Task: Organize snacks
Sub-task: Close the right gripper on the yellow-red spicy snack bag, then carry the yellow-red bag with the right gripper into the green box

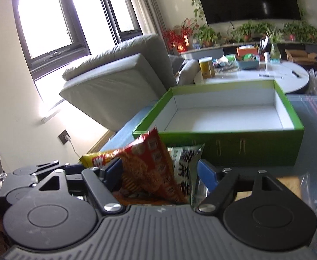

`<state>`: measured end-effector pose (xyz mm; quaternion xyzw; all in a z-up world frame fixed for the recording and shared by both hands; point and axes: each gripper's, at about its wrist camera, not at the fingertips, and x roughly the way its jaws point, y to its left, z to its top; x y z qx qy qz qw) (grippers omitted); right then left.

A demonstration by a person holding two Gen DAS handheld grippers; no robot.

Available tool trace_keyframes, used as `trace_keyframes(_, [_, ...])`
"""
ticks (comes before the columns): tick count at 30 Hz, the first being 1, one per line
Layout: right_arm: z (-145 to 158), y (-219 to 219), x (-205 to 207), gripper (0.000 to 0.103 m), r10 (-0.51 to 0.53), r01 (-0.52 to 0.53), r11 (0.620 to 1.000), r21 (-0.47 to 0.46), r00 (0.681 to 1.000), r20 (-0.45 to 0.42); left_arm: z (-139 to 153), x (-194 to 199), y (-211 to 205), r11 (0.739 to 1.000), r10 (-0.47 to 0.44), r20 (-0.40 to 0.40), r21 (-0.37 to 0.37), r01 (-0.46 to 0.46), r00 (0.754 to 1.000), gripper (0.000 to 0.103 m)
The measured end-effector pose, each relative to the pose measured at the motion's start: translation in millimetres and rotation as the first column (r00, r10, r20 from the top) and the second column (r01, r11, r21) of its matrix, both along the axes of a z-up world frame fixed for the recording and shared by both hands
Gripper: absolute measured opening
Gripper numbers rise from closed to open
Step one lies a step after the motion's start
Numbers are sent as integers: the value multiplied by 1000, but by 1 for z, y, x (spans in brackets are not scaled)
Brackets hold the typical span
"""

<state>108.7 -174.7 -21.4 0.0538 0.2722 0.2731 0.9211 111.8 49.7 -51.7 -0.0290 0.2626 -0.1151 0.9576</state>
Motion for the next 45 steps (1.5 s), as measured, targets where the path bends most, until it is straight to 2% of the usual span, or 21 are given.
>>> trace_keyframes(6, [-4,9,16,78,92,-91,996,22,994,-52,1,-3,-2,1000,-13,6,-17,13,1000,66])
trace_keyframes(9, [-2,12,10,78,82,-81,997,13,995,-55,13,-6,-5,1000,-17,26,-17,17,1000,65])
trace_keyframes(14, [32,0,0,78,48,-49,998,36,998,37,51,-1,-19,998,-66,120,28,63,991,65])
trace_keyframes(17, [51,-7,12,78,15,-18,999,36,997,71,68,21,-32,995,-84,136,58,77,987,65])
trace_keyframes(21, [56,-16,41,78,-31,29,998,58,999,39,75,54,-41,994,-99,101,55,94,990,65])
trace_keyframes(27, [44,-16,76,78,-68,68,994,88,998,-3,71,89,-48,993,-90,55,81,85,994,65])
trace_keyframes(35, [25,-13,111,78,-75,82,991,103,995,-71,53,124,-45,993,-70,-15,94,71,997,65])
trace_keyframes(45, [-5,-3,127,78,-80,96,993,72,976,-201,21,144,-42,989,-60,-140,128,78,988,65])
